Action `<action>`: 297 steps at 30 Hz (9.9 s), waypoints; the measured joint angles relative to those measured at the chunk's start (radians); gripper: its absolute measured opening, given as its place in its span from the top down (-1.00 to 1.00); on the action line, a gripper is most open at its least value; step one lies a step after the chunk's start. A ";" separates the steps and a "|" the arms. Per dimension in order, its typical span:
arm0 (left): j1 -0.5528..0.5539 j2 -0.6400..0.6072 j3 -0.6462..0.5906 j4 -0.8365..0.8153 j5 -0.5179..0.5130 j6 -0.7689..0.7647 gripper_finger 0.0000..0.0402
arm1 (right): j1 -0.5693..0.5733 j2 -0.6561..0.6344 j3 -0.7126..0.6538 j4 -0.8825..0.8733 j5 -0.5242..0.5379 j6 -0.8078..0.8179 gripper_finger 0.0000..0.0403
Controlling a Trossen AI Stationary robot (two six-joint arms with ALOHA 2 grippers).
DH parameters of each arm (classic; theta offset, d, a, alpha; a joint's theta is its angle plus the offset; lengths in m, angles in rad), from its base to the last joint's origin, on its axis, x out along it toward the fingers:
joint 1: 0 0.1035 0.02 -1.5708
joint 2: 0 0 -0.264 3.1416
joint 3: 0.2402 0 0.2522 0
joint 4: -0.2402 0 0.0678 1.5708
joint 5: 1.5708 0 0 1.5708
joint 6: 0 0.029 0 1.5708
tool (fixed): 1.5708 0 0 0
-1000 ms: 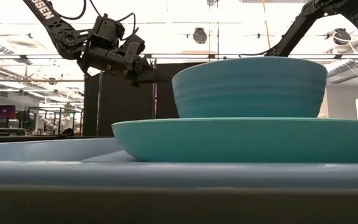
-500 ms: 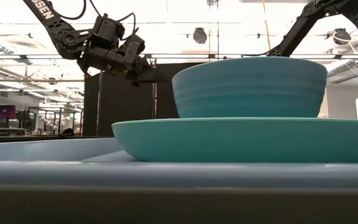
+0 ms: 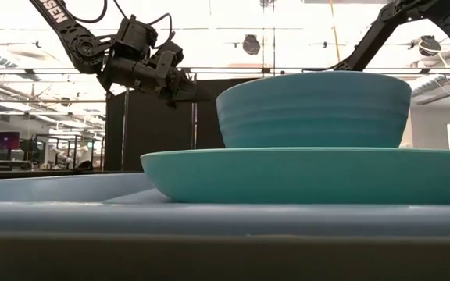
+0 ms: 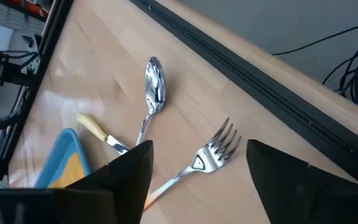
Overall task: Set up tray
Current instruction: Put the orange fork on the yellow napkin on the blue serving tray
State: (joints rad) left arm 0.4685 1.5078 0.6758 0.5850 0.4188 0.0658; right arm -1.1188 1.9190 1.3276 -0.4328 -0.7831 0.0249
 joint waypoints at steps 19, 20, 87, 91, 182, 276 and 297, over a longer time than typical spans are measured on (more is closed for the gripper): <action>0.001 0.000 0.000 0.001 -0.001 0.001 0.87 | 0.009 0.064 0.000 0.007 0.074 -0.042 -0.25; 0.000 0.000 0.000 0.001 -0.001 0.001 0.87 | 0.009 0.064 0.000 0.006 0.074 -0.041 -0.25; 0.004 0.000 0.032 -0.090 -0.162 -0.093 0.97 | 0.235 -0.320 -0.115 0.013 0.682 -0.408 0.84; 0.003 0.000 0.090 -0.158 -0.155 -0.147 0.98 | 0.296 -0.450 -0.269 0.159 0.678 -0.336 0.96; -0.001 0.913 1.473 -1.220 -0.132 -0.656 0.20 | 0.944 -1.297 -1.276 1.042 0.677 -0.196 1.00; 0.061 0.657 1.473 -1.571 -0.085 0.356 0.99 | 0.874 -1.269 -1.169 0.643 0.889 0.100 1.00; -0.082 0.217 0.612 -0.365 -0.004 -0.005 1.00 | 0.435 -0.862 -0.820 0.455 0.554 0.070 1.00</action>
State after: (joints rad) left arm 0.3866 1.7252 1.2877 0.2203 0.4149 0.0605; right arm -0.6835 1.0568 0.5073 0.0225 -0.2287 0.0948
